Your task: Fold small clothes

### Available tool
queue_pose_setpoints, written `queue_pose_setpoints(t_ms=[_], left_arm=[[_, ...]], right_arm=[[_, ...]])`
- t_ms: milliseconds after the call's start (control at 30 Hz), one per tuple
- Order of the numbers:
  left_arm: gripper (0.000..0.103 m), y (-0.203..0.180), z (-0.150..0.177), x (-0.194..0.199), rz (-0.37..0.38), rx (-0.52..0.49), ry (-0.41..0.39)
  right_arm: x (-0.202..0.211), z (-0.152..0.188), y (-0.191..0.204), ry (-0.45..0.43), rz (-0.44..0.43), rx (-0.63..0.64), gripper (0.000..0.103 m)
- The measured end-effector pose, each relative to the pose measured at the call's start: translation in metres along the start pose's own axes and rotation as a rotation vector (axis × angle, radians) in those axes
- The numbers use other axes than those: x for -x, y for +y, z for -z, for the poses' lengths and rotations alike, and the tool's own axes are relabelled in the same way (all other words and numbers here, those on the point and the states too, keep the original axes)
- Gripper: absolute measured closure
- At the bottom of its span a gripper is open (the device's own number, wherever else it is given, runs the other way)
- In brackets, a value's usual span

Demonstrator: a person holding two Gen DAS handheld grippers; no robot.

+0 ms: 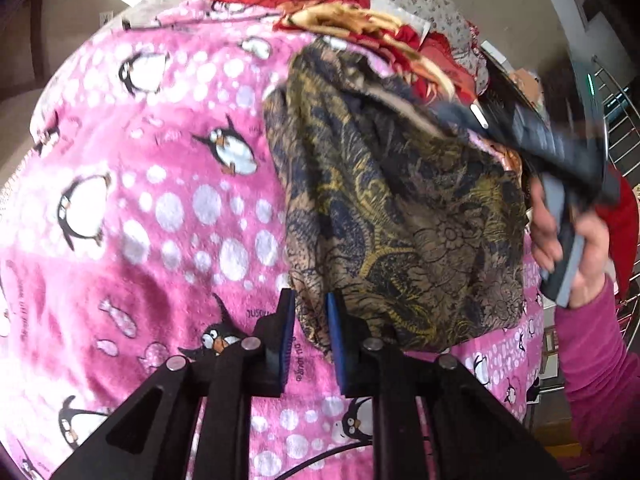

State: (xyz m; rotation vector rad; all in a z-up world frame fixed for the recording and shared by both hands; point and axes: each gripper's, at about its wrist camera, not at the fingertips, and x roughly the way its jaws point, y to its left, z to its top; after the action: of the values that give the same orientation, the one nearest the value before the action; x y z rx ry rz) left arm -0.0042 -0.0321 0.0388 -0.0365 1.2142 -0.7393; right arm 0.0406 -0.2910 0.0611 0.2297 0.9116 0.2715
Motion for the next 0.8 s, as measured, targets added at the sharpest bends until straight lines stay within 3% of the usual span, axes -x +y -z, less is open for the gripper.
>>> queue_pose_setpoints(t_ms=[167,267,367,467,533,567,667,800], left_arm=[[0.069,-0.016,-0.006,0.013,-0.011,-0.035,-0.042],[0.056,-0.030,-0.009,0.012,-0.017,-0.052,-0.063],[0.046,-0.041,-0.011,0.004,-0.028,-0.076,-0.047],[0.045,-0.047,-0.016,-0.011,-0.045,-0.081,-0.018],[0.045,-0.047,-0.017,-0.019,-0.055,-0.062,-0.007],[0.045,-0.047,-0.018,-0.023,-0.050,-0.052,-0.004],[0.045,-0.047,-0.018,-0.035,-0.061,-0.048,0.003],[0.045,-0.049,-0.017,-0.047,-0.096,-0.060,0.019]], right_arm=[[0.052,0.043,-0.053,0.022,0.220,0.005,0.068],[0.061,0.049,-0.060,-0.010,0.352,0.090,0.067],[0.047,0.038,-0.059,0.019,0.396,0.231,0.053],[0.027,0.036,-0.065,0.105,0.420,0.325,0.052],[0.023,0.031,-0.074,0.130,0.332,0.293,0.091],[0.023,0.030,-0.076,0.118,0.342,0.278,0.097],[0.024,0.020,-0.092,0.065,0.408,0.188,0.097],[0.021,0.022,-0.116,0.012,0.372,-0.002,0.095]])
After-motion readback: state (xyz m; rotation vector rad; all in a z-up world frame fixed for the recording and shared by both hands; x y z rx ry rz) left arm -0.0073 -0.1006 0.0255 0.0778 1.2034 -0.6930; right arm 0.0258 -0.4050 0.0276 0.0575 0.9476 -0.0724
